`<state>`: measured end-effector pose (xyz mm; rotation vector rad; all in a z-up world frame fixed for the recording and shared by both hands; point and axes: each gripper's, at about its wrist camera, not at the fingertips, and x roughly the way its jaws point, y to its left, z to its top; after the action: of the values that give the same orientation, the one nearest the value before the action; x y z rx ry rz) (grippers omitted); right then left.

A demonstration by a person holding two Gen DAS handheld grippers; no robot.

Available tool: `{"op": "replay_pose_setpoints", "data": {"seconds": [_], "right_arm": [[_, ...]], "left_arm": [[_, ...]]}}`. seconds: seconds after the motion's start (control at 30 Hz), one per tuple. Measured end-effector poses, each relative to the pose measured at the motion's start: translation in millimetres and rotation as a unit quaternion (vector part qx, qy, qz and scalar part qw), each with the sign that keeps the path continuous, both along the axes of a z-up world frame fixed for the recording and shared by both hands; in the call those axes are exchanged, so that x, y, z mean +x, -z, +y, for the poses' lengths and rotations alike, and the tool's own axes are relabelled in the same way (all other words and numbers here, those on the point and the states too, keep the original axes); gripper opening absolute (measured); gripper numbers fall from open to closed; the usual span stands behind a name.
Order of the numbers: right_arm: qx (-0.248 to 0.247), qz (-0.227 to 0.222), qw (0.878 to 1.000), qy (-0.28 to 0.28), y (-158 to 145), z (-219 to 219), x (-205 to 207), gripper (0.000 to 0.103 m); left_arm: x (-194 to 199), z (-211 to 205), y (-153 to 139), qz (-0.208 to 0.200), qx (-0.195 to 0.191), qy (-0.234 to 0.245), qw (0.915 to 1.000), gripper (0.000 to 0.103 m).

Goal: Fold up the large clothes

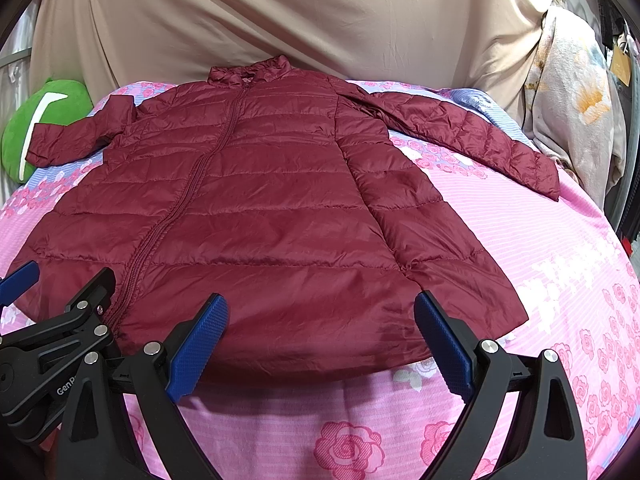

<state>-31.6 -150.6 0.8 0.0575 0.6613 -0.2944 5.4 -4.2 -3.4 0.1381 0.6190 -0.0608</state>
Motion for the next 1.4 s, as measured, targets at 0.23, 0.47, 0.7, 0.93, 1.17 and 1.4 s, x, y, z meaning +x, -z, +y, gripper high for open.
{"op": "replay_pose_setpoints", "data": {"seconds": [0.23,0.47,0.7,0.93,1.17,1.4], "right_arm": [[0.000,0.000,1.000,0.000,0,0,0,0.093],[0.000,0.000,1.000,0.000,0,-1,0,0.093],[-0.001,0.001,1.000,-0.004,1,1,0,0.093],[0.031,-0.008,0.999,0.015,-22,-51,-6,0.092],[0.103,-0.029,0.986,0.132,-37,-225,2,0.092],[0.166,-0.038,0.950,0.262,-15,-393,43,0.092]], "left_arm": [[0,0,0,0.000,0.000,0.000,1.0000,0.091],[0,0,0,0.000,0.000,0.000,1.0000,0.091],[0,0,-1,0.002,0.000,-0.004,1.0000,0.093],[-5,7,4,0.046,-0.028,0.055,0.9971,0.094],[10,25,-34,-0.012,-0.049,0.065,0.9966,0.094],[71,51,-46,0.020,-0.108,0.051,0.9927,0.094]]}}
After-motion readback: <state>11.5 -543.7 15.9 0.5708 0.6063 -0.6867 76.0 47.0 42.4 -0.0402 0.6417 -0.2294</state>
